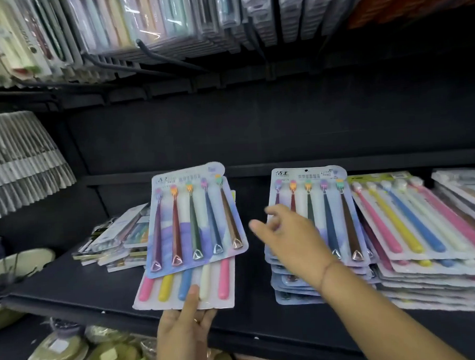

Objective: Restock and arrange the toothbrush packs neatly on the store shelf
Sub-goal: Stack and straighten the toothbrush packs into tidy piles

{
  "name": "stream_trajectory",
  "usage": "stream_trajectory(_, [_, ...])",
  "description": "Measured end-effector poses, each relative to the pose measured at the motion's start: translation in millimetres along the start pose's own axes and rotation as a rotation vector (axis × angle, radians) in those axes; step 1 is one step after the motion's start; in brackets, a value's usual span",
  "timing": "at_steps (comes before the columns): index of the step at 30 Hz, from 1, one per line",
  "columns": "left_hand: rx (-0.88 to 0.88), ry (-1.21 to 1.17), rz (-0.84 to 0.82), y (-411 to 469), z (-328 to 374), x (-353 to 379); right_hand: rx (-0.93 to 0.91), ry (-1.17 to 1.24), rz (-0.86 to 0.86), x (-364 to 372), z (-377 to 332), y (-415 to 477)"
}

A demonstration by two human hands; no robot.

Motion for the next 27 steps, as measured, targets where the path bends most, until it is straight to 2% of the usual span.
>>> stream_trajectory(3, [0.034,0.019,0.000,-14.3,12.5,-0.9,0.011,0.088,-0.096,37.7,-13.2,7.9])
stream_trajectory(9, [0.008,-0.001,0.012,-29.3,17.1,10.1,0.016,0.185,-0.023,17.1,2.4,7.1])
stream_trajectory(11, [-0.002,-0.010,0.046,-30.4,13.0,16.6,0.035,0.273,0.060,-12.1,18.4,5.5])
stream_trajectory(15, [0.012,-0.040,0.088,-32.4,11.0,34.0,0.081,0.333,0.339,-82.6,61.6,14.5])
stream_trajectory(17, [0.014,-0.047,0.073,-32.7,10.1,43.4,0.115,0.261,0.388,-102.0,79.7,27.0])
stream_trajectory(23, [-0.050,-0.045,-0.055,-43.0,0.9,76.2,0.223,-0.199,0.600,-107.6,99.6,47.4])
stream_trajectory(27, [-0.124,0.008,-0.140,-62.3,-11.6,104.4,0.197,-0.232,0.671,-109.4,100.4,41.8])
Point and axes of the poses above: each hand's wrist, its own y-axis towards the middle knuckle, its own x-axis out of the palm, z = x × y, the point moved 7 cm from there along y, towards the middle knuckle, and after that the axes turned 12 degrees about x, right-handed, at the moved point
